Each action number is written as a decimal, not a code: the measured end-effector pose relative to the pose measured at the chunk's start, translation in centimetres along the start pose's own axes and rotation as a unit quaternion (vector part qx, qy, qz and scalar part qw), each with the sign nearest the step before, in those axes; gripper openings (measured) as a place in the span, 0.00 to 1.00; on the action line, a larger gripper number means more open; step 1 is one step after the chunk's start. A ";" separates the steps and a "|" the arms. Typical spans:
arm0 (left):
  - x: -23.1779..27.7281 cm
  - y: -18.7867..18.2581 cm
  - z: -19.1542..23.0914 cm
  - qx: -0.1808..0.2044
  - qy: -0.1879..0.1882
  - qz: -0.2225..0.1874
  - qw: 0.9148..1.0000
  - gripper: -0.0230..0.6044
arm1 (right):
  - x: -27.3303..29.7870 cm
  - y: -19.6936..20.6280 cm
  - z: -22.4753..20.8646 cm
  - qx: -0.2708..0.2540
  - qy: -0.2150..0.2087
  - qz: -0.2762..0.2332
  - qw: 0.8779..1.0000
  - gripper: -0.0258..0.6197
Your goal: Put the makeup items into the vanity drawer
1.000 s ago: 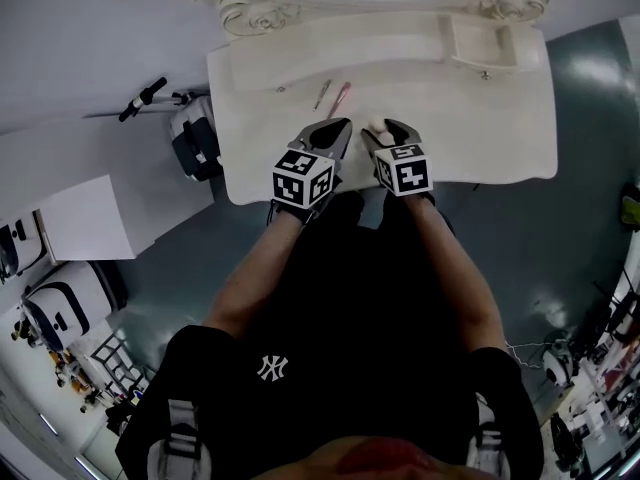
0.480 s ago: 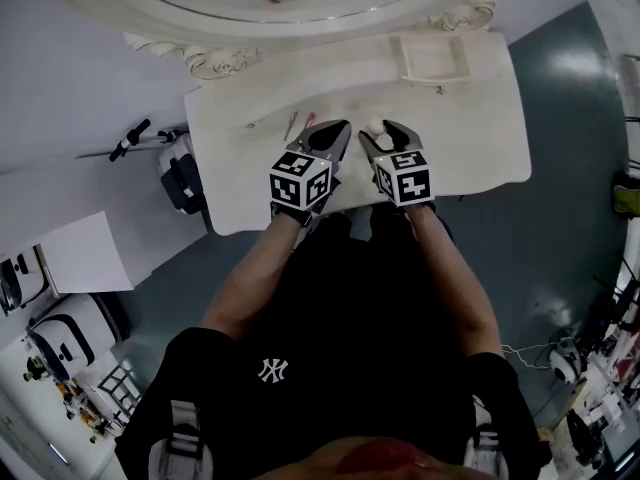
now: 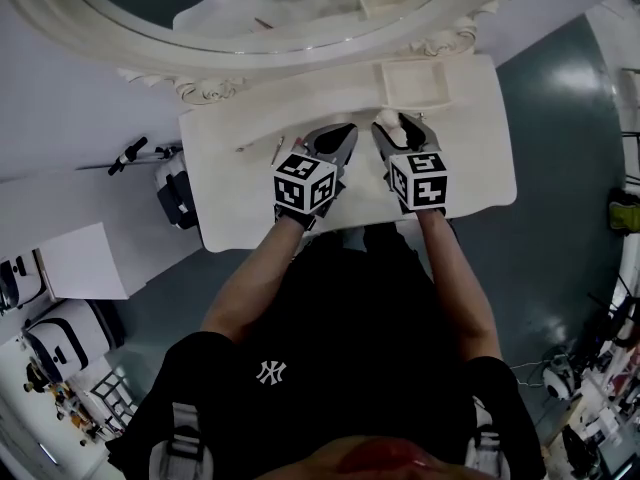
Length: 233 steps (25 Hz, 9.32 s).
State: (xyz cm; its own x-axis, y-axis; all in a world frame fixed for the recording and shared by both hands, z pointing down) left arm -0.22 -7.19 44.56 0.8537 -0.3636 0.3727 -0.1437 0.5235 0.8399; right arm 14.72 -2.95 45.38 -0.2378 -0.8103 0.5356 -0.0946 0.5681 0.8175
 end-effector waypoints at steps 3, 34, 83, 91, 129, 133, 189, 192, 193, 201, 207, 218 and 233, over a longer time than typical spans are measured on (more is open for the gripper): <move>1.1 -0.9 -0.3 0.000 -0.004 -0.008 1.000 0.04 | -0.2 -1.5 -2.0 -0.005 0.014 -0.014 1.000 0.42; 3.8 -1.5 0.3 -0.027 -0.060 -0.023 0.998 0.04 | 1.6 -5.8 -5.7 -0.050 0.000 -0.045 0.998 0.37; -10.7 14.3 10.5 0.021 -0.191 0.062 0.979 0.11 | 5.5 8.9 17.1 -0.066 -0.082 0.046 0.993 0.08; -9.3 15.8 11.7 0.053 -0.204 0.097 0.973 0.13 | 5.9 9.5 16.6 -0.055 -0.084 0.054 0.993 0.08; -7.2 7.7 5.5 0.095 -0.114 0.050 0.988 0.10 | 2.3 4.6 9.8 -0.007 -0.007 -0.014 1.000 0.08; -5.8 5.4 3.8 0.111 -0.092 0.038 0.989 0.10 | 0.9 3.3 8.0 0.010 0.005 -0.032 0.999 0.08; 11.8 -3.9 -3.1 0.228 -0.030 0.069 0.971 0.14 | -2.5 -4.8 -9.6 0.057 0.013 -0.103 0.993 0.08; 10.4 -3.6 -2.5 0.220 -0.040 0.058 0.973 0.14 | -2.2 -4.7 -8.3 0.051 0.008 -0.101 0.994 0.08; 9.8 -3.6 -2.3 0.218 -0.044 0.055 0.973 0.14 | -2.2 -4.7 -7.8 0.048 0.005 -0.101 0.994 0.08; 4.1 -2.3 -0.6 0.202 -0.075 0.033 0.976 0.09 | -1.4 -4.4 -1.8 0.024 -0.023 -0.098 0.995 0.08; 0.0 -0.8 0.6 0.188 -0.090 0.029 0.977 0.09 | -0.9 -3.3 2.7 0.014 -0.043 -0.091 0.995 0.08; -6.2 2.3 2.9 0.162 -0.121 0.023 0.979 0.04 | 0.7 -0.4 9.5 -0.018 -0.074 -0.055 0.996 0.08; -9.8 8.7 7.3 0.121 -0.152 0.059 0.979 0.04 | 3.4 4.4 14.6 -0.016 -0.090 -0.010 0.996 0.08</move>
State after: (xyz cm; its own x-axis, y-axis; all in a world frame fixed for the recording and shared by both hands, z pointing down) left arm -13.50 -4.69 51.06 0.6416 -0.5433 0.5414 -0.3778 0.3905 0.8395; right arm -0.58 -1.09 47.68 -0.4067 -0.7803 0.4751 -0.0703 0.5452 0.8354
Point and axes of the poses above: the fingertips, and each gripper's own axes: x forward along the fingers, z to its left, y out of its underside, the point moved 8 cm from there along -x, backward along the fingers, and after that the axes turned 4 degrees about -z, right-handed, at the moved point
